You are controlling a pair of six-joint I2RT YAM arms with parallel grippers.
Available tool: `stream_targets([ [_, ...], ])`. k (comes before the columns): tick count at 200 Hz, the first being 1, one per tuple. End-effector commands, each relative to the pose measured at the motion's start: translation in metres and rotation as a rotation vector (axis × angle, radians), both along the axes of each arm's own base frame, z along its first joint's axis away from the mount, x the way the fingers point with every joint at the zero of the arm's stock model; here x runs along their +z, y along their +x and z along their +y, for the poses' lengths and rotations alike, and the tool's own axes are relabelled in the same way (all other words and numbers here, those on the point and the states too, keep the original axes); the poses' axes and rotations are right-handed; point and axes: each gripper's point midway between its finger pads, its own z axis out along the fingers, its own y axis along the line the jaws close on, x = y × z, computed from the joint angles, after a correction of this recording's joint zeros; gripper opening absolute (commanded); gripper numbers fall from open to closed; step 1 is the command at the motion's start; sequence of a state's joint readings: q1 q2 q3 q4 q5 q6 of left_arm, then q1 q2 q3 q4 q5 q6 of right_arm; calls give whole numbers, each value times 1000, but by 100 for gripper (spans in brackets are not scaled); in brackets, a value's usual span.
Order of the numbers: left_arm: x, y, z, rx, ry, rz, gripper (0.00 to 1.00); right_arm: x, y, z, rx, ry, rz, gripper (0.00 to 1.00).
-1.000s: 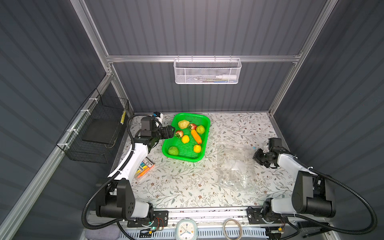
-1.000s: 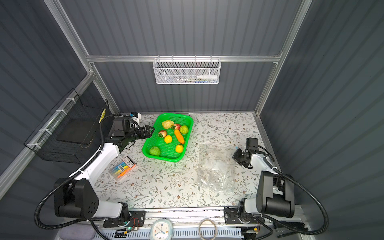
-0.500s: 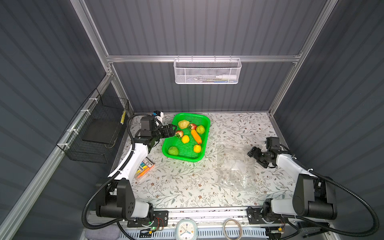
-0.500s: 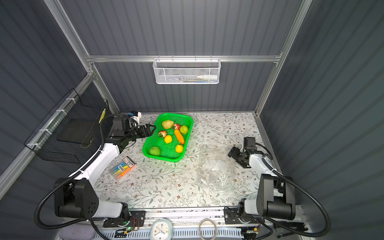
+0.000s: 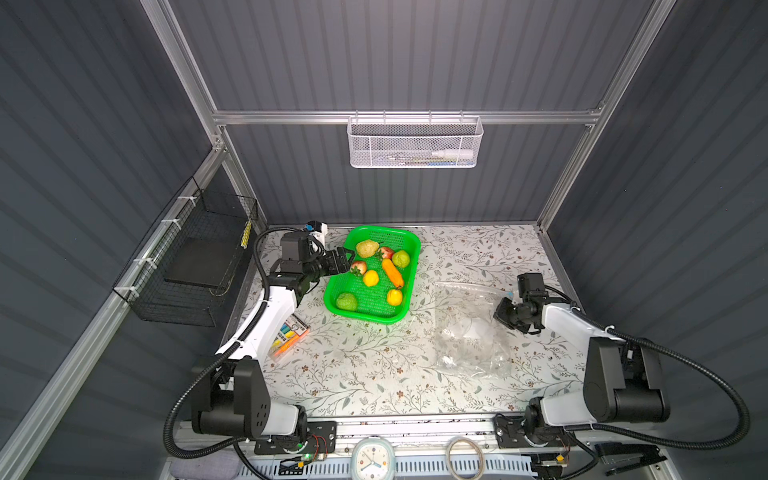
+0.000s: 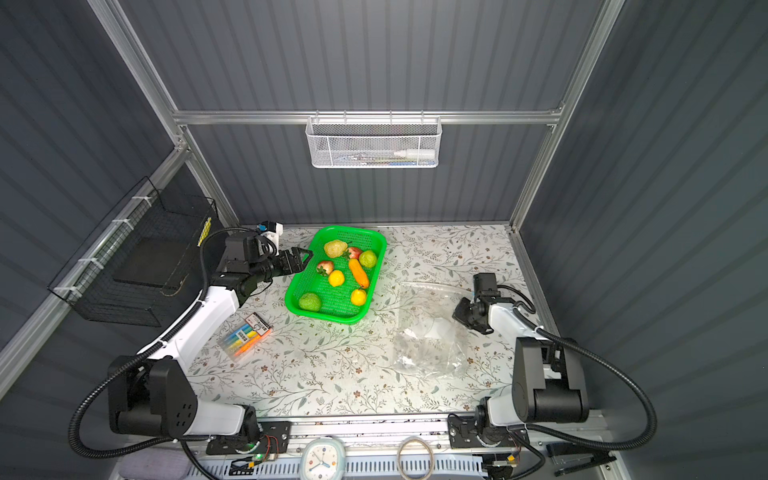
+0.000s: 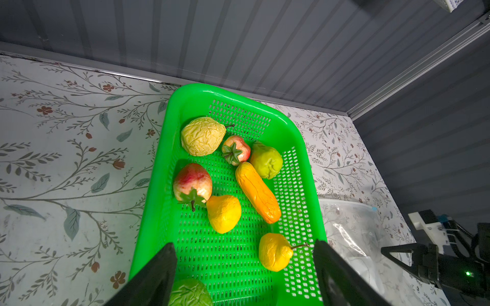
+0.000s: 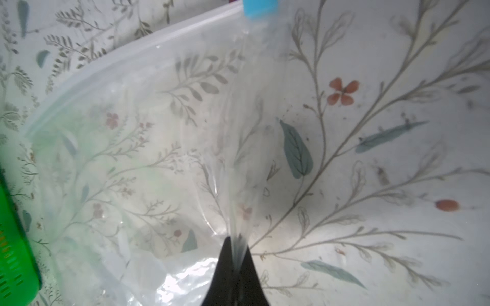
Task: Place the food in the zip-top bag and seal the zipper
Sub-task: 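Grasp the clear bag's zipper edge with the right gripper and lift it, then grasp the bag's other zipper edge with the left gripper, opening the mouth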
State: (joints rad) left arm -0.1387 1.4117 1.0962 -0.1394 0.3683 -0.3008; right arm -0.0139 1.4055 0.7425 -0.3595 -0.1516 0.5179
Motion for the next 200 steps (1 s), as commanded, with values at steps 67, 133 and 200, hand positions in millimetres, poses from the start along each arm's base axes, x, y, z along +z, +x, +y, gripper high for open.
stream_targets([
  [67, 18, -10, -39, -86, -126, 25, 82, 179, 64, 21, 225, -241, -485, 0],
  [133, 40, -28, -116, -48, -423, 151, 81, 241, 72, 73, 421, -427, -979, 0],
  [200, 21, -22, -144, 164, -748, 400, 81, 194, 48, 115, 520, -449, -1128, 0],
])
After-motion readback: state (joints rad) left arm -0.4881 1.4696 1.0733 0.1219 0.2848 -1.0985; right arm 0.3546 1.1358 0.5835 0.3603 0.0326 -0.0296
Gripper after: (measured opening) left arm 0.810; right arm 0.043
